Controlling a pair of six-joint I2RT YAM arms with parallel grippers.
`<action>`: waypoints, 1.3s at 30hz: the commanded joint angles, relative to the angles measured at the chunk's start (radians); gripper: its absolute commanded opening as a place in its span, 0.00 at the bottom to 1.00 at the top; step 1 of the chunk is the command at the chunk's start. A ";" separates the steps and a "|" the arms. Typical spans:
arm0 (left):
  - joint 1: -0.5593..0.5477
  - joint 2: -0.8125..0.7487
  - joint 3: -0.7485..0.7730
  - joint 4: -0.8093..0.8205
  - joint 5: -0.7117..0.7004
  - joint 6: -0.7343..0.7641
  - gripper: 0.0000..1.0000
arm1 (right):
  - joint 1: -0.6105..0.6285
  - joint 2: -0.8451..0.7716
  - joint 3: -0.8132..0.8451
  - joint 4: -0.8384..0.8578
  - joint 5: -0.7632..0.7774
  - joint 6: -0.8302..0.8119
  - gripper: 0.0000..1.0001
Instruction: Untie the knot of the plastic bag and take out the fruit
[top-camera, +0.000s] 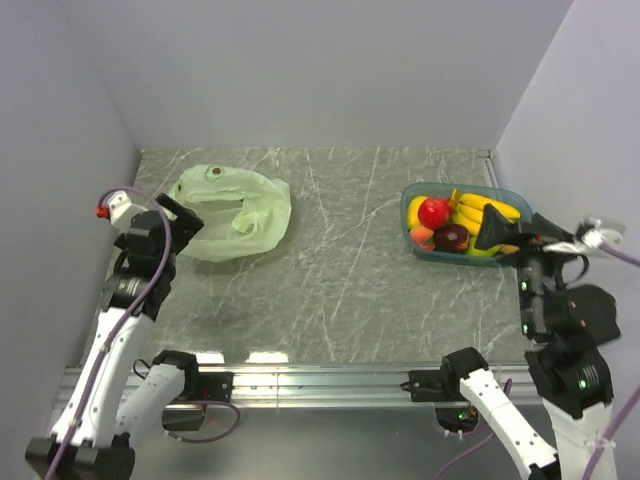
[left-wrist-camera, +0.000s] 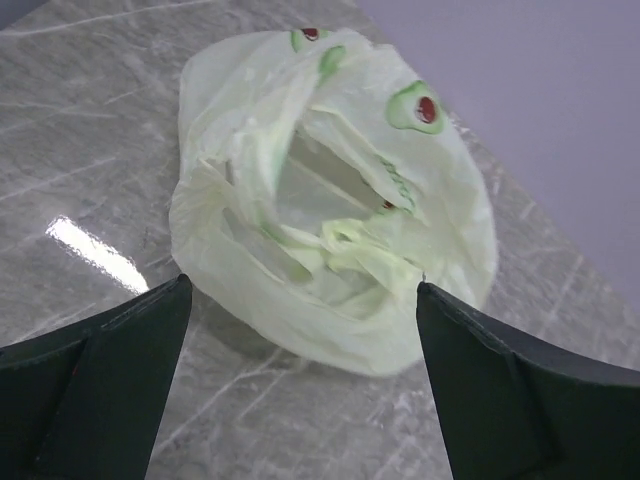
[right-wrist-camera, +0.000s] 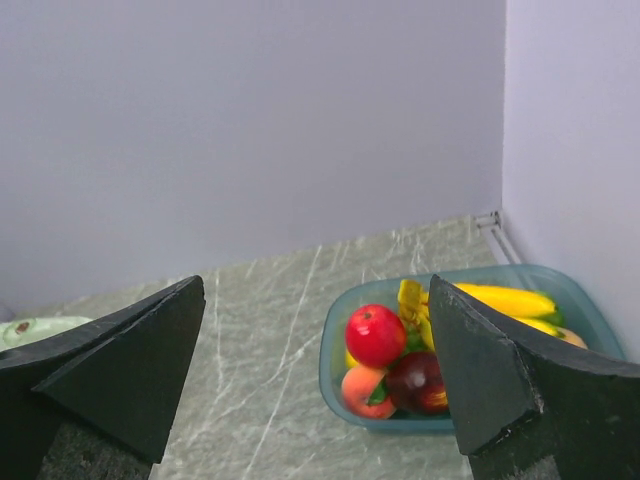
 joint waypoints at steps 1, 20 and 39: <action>0.003 -0.121 0.076 -0.090 0.071 0.053 0.99 | 0.001 -0.071 -0.026 -0.018 -0.011 -0.038 0.99; 0.001 -0.719 0.131 -0.163 -0.038 0.357 0.99 | 0.001 -0.474 -0.284 -0.022 -0.085 -0.038 1.00; 0.001 -0.722 0.109 -0.202 -0.100 0.315 0.99 | 0.002 -0.429 -0.298 -0.012 -0.125 -0.031 1.00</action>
